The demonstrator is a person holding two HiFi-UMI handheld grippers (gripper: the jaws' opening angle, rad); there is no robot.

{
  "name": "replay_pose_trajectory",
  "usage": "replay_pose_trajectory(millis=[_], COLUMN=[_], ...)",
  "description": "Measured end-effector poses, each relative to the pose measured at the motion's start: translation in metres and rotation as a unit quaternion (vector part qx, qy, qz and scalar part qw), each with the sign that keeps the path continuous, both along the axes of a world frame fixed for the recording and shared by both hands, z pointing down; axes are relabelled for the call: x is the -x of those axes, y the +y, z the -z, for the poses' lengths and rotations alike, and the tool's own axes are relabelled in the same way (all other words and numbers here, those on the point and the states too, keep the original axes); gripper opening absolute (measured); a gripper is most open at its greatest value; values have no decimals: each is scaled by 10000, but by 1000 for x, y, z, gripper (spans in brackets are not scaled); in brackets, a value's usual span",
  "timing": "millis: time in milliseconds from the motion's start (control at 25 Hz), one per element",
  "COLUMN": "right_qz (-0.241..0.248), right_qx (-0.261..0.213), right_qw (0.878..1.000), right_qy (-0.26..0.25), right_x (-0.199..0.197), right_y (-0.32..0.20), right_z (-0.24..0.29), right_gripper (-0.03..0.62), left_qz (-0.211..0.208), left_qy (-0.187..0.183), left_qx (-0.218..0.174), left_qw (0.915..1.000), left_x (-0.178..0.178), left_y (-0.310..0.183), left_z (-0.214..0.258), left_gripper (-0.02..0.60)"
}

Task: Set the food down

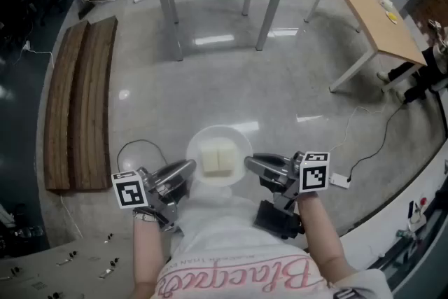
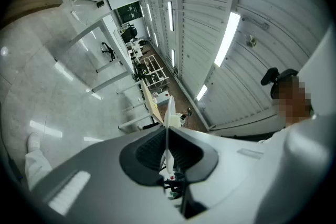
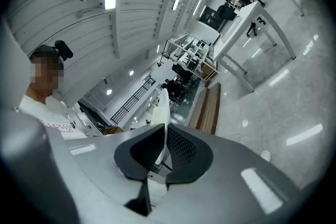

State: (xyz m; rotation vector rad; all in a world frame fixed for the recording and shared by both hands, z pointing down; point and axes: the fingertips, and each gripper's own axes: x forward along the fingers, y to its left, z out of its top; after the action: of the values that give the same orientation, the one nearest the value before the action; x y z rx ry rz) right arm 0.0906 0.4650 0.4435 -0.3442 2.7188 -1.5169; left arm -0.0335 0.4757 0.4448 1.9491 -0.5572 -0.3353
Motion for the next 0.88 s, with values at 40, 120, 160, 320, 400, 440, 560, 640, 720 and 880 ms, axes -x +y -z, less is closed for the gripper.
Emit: replay_pose_trajectory(millis=[40, 120, 160, 320, 400, 440, 560, 640, 720, 880], right_qz=[-9, -34, -55, -180, -194, -187, -174, -178, -201, -267], right_qx=[-7, -19, -27, -80, -87, -83, -94, -138, -162, -130], right_qw=[10000, 10000, 9999, 9997, 9997, 9997, 9998, 9997, 9997, 9995], right_qy=[-16, -55, -79, -126, -125, -115, -78, -22, 15, 48], right_x=[-1, -4, -5, -9, -8, -7, -5, -5, -3, 1], right_y=[1, 3, 3, -7, -13, -16, -29, -39, -51, -78], right_z=[1, 3, 4, 6, 7, 7, 9, 12, 13, 13], right_gripper=[18, 18, 17, 17, 17, 17, 17, 17, 17, 17], left_qz=[-27, -77, -97, -148, -146, -139, -135, -155, -183, -241], left_qy=[-11, -29, -37, -68, -63, -46, 30, 42, 66, 104], left_qx=[-17, -59, -85, -174, -196, -189, -184, -233, -256, -267], left_qw=[10000, 9999, 9999, 9997, 9997, 9997, 9997, 9996, 9995, 9993], left_x=[-1, -4, -5, -9, -8, -7, -5, -4, -3, 1], left_y=[1, 1, 0, -10, -17, -21, -34, -45, -57, -86], left_z=[1, 3, 4, 8, 9, 9, 10, 11, 11, 11], left_gripper=[18, 17, 18, 18, 18, 18, 18, 18, 18, 18])
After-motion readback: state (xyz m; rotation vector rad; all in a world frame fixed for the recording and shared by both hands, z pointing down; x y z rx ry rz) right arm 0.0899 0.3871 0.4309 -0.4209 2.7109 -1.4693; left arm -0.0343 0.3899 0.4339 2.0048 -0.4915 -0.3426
